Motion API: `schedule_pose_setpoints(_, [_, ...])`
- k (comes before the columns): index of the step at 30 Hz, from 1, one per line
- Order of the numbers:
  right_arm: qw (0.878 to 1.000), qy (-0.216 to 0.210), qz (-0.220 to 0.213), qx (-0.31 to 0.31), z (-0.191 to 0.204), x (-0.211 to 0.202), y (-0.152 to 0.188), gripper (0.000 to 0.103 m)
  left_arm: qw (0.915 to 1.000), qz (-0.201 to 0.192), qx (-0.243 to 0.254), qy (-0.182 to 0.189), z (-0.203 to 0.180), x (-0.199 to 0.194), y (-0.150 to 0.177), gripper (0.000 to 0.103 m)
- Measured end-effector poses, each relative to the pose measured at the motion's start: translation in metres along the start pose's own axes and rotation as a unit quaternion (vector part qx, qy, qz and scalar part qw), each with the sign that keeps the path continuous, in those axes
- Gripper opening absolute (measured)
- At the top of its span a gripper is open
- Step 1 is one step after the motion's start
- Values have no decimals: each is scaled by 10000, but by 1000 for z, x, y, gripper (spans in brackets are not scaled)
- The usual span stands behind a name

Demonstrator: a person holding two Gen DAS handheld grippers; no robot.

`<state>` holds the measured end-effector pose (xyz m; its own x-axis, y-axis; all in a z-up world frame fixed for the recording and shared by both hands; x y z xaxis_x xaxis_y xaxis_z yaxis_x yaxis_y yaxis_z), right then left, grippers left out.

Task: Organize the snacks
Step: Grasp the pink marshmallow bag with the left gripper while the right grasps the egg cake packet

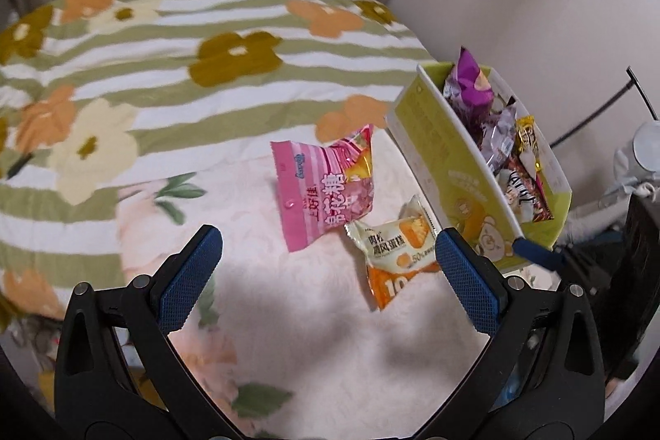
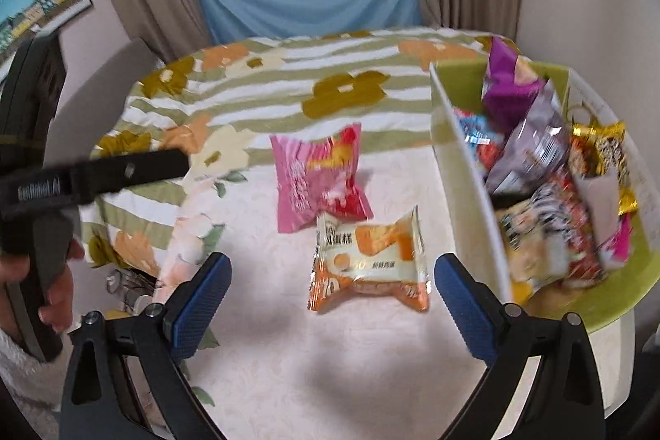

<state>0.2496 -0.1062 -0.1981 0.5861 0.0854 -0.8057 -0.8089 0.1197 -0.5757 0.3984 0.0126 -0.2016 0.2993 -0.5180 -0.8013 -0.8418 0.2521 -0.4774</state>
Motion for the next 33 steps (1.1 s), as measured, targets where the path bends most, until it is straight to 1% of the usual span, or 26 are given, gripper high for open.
schedule_pose_setpoints(3, [9997, 223, 91, 31, 3, 24, 6, 98, 9997, 146, 86, 185, 5, 35, -7, 102])
schedule_pose_setpoints(6, [9985, 523, 160, -8, 3, 47, 10, 98, 9989, 325, 123, 302, 5, 72, -14, 102])
schedule_pose_setpoints(8, [9977, 645, 190, -34, 3, 58, 12, 98, 9984, 391, 129, 388, 2, 92, -19, 102])
schedule_pose_setpoints(13, [9972, 714, 221, -104, 2, 76, 17, 98, 9979, 560, 131, 312, -3, 133, -24, 102])
schedule_pose_setpoints(20, [9966, 782, 222, -98, -9, 101, 24, 98, 9966, 759, 314, 118, -10, 165, -21, 102])
schedule_pose_setpoints(24, [9960, 828, 311, -154, -18, 112, 27, 98, 9961, 834, 276, 83, -6, 179, -21, 102])
schedule_pose_setpoints(26, [9964, 767, 344, -119, -22, 116, 27, 98, 9959, 866, 234, 95, -4, 183, -21, 95])
schedule_pose_setpoints(28, [9968, 699, 370, -71, -26, 119, 27, 98, 9960, 851, 192, 168, -2, 183, -22, 93])
schedule_pose_setpoints(29, [9971, 656, 390, -51, -27, 120, 27, 98, 9959, 871, 187, 183, -2, 184, -22, 88])
schedule_pose_setpoints(31, [9974, 605, 386, -63, -28, 120, 27, 98, 9958, 879, 195, 183, -2, 184, -24, 83])
schedule_pose_setpoints(33, [9975, 568, 400, -111, -28, 122, 26, 98, 9958, 879, 244, 122, -2, 183, -25, 80])
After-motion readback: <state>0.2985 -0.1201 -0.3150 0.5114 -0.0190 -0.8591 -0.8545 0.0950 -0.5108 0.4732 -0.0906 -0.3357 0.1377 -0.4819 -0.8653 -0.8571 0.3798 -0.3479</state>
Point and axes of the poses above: each gripper's, at about its wrist camera, not at the fingertips, and x roughly the way its jaws point, z to its left, y to its underside, the point moved 5 cm from there along x, roughly the way its jaws point, and after that the axes turned 4 degrees about -x, right-handed, at the moved point
